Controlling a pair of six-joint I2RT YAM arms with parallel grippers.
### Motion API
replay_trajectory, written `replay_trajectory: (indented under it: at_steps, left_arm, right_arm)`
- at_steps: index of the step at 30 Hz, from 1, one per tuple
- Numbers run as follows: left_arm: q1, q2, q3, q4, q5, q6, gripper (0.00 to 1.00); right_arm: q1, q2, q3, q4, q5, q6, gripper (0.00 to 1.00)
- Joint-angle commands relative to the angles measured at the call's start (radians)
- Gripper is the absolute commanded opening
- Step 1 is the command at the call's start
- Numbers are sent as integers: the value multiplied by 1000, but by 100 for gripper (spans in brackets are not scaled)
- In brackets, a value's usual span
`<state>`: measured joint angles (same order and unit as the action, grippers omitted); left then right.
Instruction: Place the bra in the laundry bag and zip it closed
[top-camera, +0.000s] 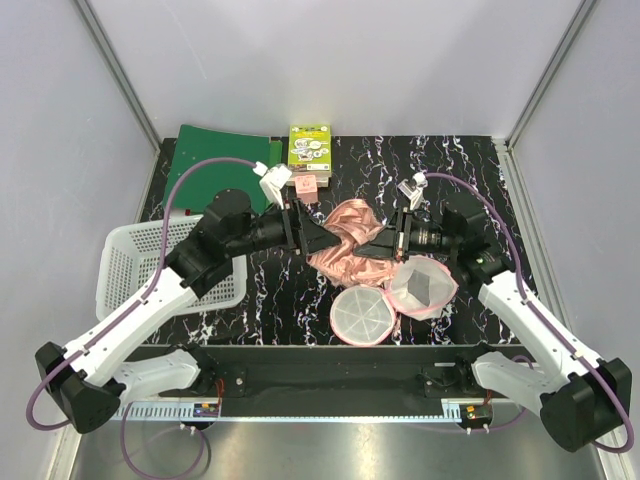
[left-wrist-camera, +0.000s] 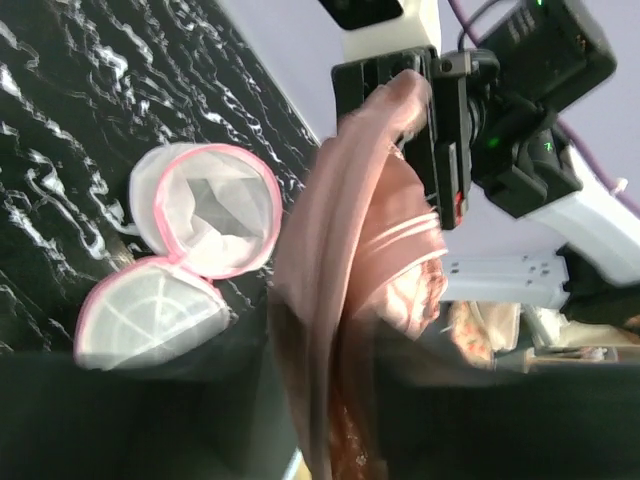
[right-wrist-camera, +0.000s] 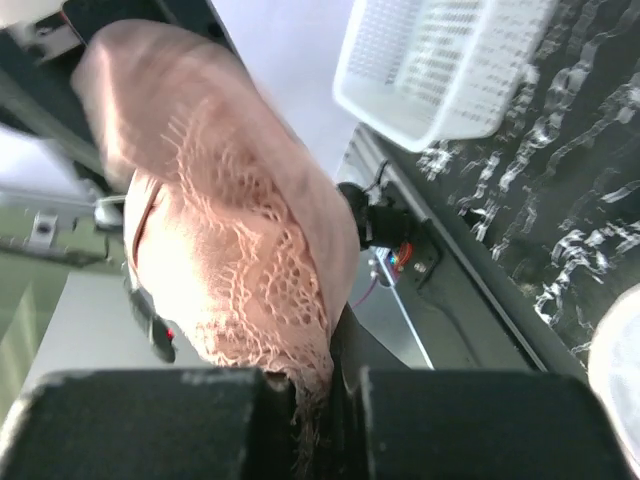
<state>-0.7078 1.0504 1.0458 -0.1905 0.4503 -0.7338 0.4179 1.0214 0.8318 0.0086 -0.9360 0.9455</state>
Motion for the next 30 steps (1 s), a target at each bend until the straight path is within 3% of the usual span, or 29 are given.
replay_trajectory:
  at_steps: [1,3,4,8,12,18,23,30]
  left_arm:
    - [8,-7,77,-90,-126,66,69]
    - [24,-19,85,-182,-154,89,75]
    - [34,-23,85,-241,-180,114,76]
    - [42,-13,53,-355,-208,152,71]
    - [34,112,-19,-374,-15,157,64]
    - [-142,376,-18,-377,-117,154,61]
    - [-160,532,2,-424,-185,133,47]
    - [-190,624,-27,-412,-193,82,59]
  right_arm:
    - [-11,-24,67,-291,223,-114,0]
    - [-14,-44,133,-443,357,-233,0]
    - [-14,-62,151,-578,509,-263,0]
    - [-24,-83,237,-833,834,-347,0]
    - [-36,-40,319,-1117,1168,-309,0]
    - [-37,-53,382,-1159,1240,-317,0]
    - [-37,-66,405,-1162,1227,-333,0]
    - [-36,-63,382,-1165,1211,-309,0]
